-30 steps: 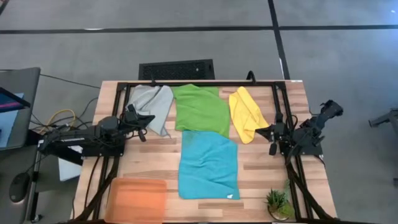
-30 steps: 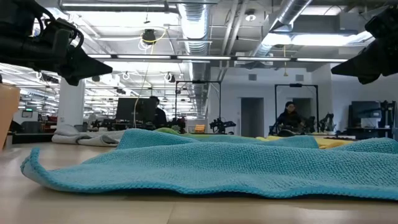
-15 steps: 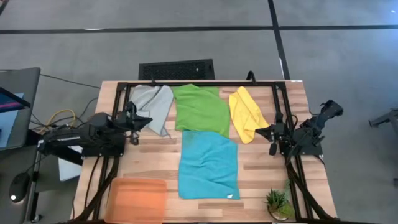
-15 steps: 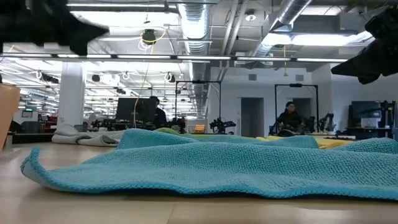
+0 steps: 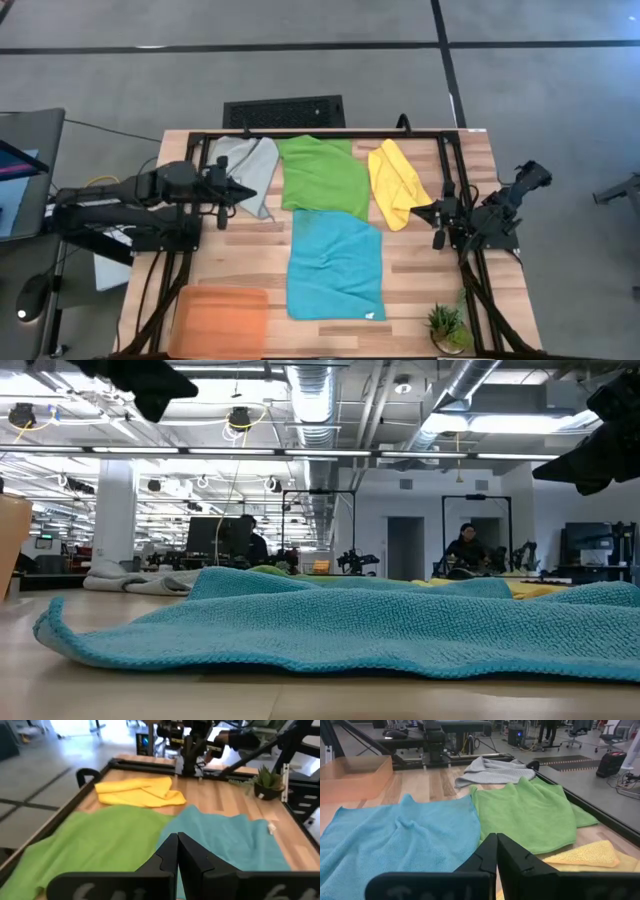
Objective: Fold microfiber towels
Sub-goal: Fold the blue microfiber towel
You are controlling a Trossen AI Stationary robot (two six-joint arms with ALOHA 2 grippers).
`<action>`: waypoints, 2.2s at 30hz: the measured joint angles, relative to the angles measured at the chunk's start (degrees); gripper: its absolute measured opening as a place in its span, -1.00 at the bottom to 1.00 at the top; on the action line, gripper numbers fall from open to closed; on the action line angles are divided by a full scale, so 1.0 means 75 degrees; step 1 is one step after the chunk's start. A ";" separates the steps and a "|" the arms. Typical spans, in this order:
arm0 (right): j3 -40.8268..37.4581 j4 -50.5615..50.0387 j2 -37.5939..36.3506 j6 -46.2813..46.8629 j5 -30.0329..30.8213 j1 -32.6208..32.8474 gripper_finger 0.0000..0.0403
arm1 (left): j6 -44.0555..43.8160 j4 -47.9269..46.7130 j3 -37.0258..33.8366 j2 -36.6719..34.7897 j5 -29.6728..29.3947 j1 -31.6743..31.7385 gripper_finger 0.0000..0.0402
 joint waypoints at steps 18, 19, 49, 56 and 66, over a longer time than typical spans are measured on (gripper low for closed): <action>0.0002 0.0000 0.0001 0.0000 0.0000 0.0000 -0.83 | 0.0004 0.0049 0.0385 0.1404 0.0998 -0.0330 -1.00; 0.0000 -0.0002 0.0000 0.0001 0.0000 -0.0001 -0.83 | 0.0136 0.0050 0.0385 0.1445 0.0958 -0.0420 -1.00; 0.0310 0.1878 0.0102 -0.0984 -0.0141 -0.0003 -0.97 | -0.0108 0.0666 0.0393 0.3522 0.0549 -0.1375 -1.00; 0.1082 0.2073 0.1468 -0.1065 -0.0194 -0.0003 -0.98 | 0.0614 0.0691 0.0393 0.3596 0.0478 -0.1412 -1.00; 0.2738 0.1579 0.4867 -0.0405 -0.1036 -0.0003 -0.98 | 0.0940 0.0663 0.0393 0.3631 0.0111 -0.1876 -1.00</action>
